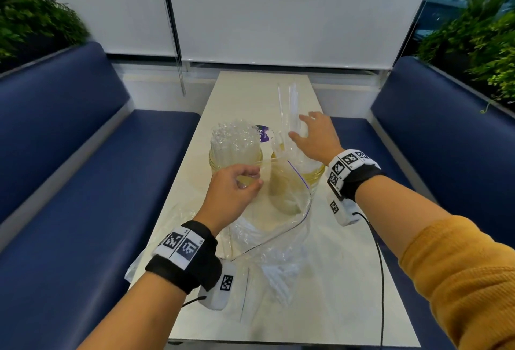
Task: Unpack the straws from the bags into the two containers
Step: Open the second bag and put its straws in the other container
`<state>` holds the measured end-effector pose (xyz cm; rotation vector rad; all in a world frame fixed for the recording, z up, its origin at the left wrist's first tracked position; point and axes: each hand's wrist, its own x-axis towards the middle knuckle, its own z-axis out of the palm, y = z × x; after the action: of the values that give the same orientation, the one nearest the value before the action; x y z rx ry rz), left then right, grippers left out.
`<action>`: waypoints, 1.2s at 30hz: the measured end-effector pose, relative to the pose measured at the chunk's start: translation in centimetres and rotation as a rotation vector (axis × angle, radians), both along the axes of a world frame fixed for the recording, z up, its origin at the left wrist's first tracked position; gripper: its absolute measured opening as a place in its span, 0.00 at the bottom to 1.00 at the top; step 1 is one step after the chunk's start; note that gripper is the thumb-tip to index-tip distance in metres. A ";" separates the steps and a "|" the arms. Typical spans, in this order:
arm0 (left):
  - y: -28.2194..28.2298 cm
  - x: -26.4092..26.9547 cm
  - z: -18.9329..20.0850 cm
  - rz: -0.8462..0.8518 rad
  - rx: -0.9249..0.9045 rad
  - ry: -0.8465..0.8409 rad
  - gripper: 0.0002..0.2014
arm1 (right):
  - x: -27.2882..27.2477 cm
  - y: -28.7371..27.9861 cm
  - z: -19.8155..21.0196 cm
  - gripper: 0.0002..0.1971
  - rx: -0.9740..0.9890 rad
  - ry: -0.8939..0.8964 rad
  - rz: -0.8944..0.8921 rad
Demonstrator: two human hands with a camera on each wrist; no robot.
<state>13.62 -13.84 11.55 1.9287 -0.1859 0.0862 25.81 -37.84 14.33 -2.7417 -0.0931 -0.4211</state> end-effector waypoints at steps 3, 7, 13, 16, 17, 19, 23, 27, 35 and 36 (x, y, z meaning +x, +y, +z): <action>0.1 -0.1 0.1 0.001 -0.009 0.005 0.09 | 0.4 0.8 2.0 0.26 0.182 -0.248 0.035; 0.0 -0.1 0.2 0.008 -0.013 0.018 0.10 | 3.8 2.1 6.6 0.22 0.140 -0.314 0.088; 0.4 0.0 -0.1 0.015 -0.010 0.003 0.06 | 8.7 4.0 9.5 0.22 -0.160 0.042 0.201; 1.1 0.2 -0.6 0.045 -0.006 0.015 0.06 | 9.1 4.0 8.2 0.18 -0.361 0.182 0.203; 1.3 0.3 -0.7 0.055 -0.010 0.022 0.07 | 8.9 3.8 7.7 0.17 -0.401 0.203 0.184; 1.6 0.4 -1.0 0.066 -0.010 0.032 0.07 | 8.2 3.2 6.8 0.19 -0.442 0.205 0.146; 1.5 0.8 -0.7 0.068 -0.018 0.041 0.08 | 7.1 1.8 4.9 0.18 -0.492 0.191 0.150; 0.6 1.4 -0.1 0.050 -0.004 0.034 0.09 | 5.7 1.0 4.7 0.22 -0.312 0.216 0.149; -0.3 1.3 0.5 0.014 0.007 0.015 0.08 | 2.2 1.9 3.0 0.24 -0.185 0.421 0.207; -0.4 1.2 0.5 0.012 0.010 0.014 0.08 | 2.1 1.9 3.1 0.24 -0.189 0.461 0.215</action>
<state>14.82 -14.21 12.05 1.9399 -0.1662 0.0799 27.87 -35.92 17.42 -2.8927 -0.3163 0.2934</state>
